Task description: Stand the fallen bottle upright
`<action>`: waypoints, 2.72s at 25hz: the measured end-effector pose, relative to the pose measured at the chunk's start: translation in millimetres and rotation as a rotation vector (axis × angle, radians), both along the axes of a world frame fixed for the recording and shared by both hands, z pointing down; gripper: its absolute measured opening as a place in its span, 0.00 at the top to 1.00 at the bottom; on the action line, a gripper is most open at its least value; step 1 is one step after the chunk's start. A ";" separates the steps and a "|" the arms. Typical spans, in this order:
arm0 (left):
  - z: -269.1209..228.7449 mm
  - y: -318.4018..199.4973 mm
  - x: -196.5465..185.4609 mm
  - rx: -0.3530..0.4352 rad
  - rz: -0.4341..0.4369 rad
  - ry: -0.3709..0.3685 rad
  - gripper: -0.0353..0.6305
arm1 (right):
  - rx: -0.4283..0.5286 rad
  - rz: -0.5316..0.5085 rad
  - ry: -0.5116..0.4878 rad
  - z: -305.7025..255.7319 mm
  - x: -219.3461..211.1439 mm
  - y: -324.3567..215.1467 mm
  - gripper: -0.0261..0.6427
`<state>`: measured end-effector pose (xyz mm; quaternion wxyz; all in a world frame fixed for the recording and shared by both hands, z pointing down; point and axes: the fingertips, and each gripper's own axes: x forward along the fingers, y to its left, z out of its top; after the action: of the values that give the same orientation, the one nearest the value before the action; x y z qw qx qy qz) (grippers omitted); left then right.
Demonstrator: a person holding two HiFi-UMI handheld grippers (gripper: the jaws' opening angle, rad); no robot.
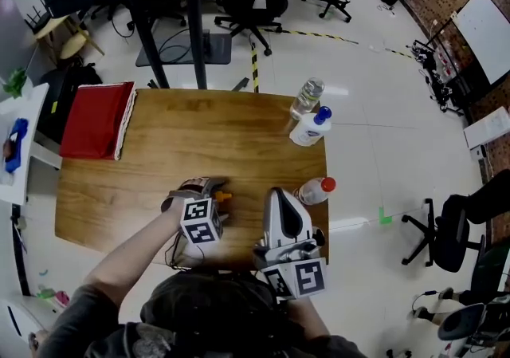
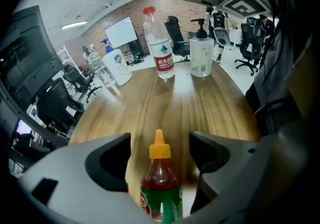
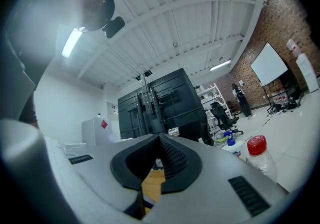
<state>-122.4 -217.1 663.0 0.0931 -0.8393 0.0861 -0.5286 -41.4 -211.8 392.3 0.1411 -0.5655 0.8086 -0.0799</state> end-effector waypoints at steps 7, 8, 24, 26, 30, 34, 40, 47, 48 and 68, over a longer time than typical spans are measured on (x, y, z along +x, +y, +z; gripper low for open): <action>20.7 -3.5 4.3 -0.122 0.001 -0.111 0.35 | -0.015 0.024 -0.019 6.1 17.7 -6.6 0.94; 23.0 -4.5 3.3 -0.122 0.002 -0.128 0.35 | -0.016 0.025 -0.021 6.6 19.4 -7.1 0.94; 40.5 8.7 9.4 -0.204 0.107 -0.256 0.60 | -0.026 0.020 -0.038 15.6 26.0 -15.1 0.94; 41.0 10.3 9.9 -0.209 0.124 -0.269 0.62 | -0.028 0.020 -0.041 15.7 26.2 -15.4 0.94; 41.9 12.7 9.0 -0.215 0.163 -0.292 0.64 | -0.032 0.024 -0.050 16.4 26.5 -14.5 0.94; 43.3 15.2 8.8 -0.205 0.169 -0.302 0.66 | -0.033 0.027 -0.052 17.6 26.3 -11.7 0.94; 42.7 17.9 9.4 -0.149 0.156 -0.298 0.66 | -0.033 0.021 -0.055 16.6 24.4 -6.9 0.94; 37.4 20.7 5.0 -0.089 0.153 -0.286 0.66 | -0.027 0.015 -0.052 10.4 17.5 -0.8 0.94; 34.8 20.8 4.9 -0.083 0.148 -0.277 0.66 | -0.025 0.015 -0.051 9.7 17.6 0.6 0.94; -82.6 -11.8 -42.5 0.050 -0.235 0.155 0.67 | -0.012 -0.040 -0.024 -5.1 -10.0 14.2 0.94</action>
<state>-164.9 -228.9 580.5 0.0446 -0.8592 0.2040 -0.4671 -51.4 -197.6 387.2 0.1458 -0.5489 0.8176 -0.0946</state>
